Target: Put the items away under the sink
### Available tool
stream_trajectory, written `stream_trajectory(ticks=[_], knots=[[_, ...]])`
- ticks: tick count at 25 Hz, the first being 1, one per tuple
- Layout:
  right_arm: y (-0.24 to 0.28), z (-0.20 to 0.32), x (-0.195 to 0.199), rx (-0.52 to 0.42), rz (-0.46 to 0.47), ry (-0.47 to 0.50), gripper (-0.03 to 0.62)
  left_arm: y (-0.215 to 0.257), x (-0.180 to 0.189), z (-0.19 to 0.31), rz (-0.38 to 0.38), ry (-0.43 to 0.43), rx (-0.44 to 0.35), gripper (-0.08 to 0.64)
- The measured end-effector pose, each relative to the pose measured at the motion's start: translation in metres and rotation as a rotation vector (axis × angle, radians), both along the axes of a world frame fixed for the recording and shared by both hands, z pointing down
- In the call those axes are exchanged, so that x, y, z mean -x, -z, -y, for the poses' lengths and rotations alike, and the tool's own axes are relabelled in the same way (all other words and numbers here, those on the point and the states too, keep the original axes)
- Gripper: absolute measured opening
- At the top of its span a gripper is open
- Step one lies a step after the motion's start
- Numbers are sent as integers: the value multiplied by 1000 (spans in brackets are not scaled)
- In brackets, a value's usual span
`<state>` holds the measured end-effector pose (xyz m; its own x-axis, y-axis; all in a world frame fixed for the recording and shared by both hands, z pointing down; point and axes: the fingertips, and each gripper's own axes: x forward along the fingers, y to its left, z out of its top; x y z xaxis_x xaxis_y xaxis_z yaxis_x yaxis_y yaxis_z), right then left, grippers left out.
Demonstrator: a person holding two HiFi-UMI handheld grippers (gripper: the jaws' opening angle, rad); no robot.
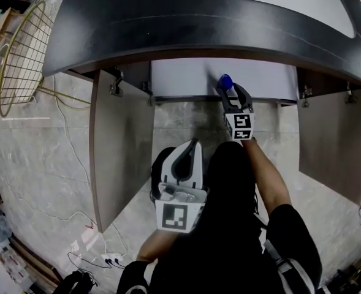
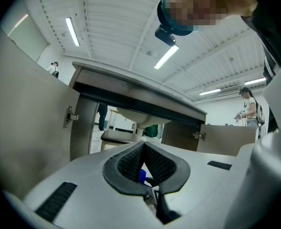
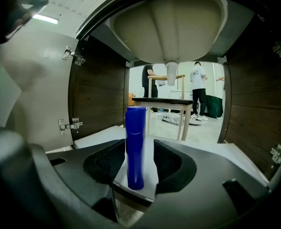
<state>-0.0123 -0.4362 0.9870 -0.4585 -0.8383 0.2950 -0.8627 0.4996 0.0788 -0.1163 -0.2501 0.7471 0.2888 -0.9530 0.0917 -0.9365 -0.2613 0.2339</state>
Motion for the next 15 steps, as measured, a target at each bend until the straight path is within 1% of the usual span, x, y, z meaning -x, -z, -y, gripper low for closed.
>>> stream_trajectory(ticks=[3,5,8,11,15], knots=[[16,-16,-5,14,-1,-11,158,9,1,4,-11,-10,20,14],[25,-30,-9,46,-10,-13,132,18,2,6,-14,-10,43,14],[42,-44,-14,127,-16,-31,76,36,0,12,2,-20,54,14],[68,-62,-19,232,-29,-55,41,64,-2,12,4,-33,72,14],[128,-92,-23,317,-45,-55,15,116,-8,5,26,-38,124,14]])
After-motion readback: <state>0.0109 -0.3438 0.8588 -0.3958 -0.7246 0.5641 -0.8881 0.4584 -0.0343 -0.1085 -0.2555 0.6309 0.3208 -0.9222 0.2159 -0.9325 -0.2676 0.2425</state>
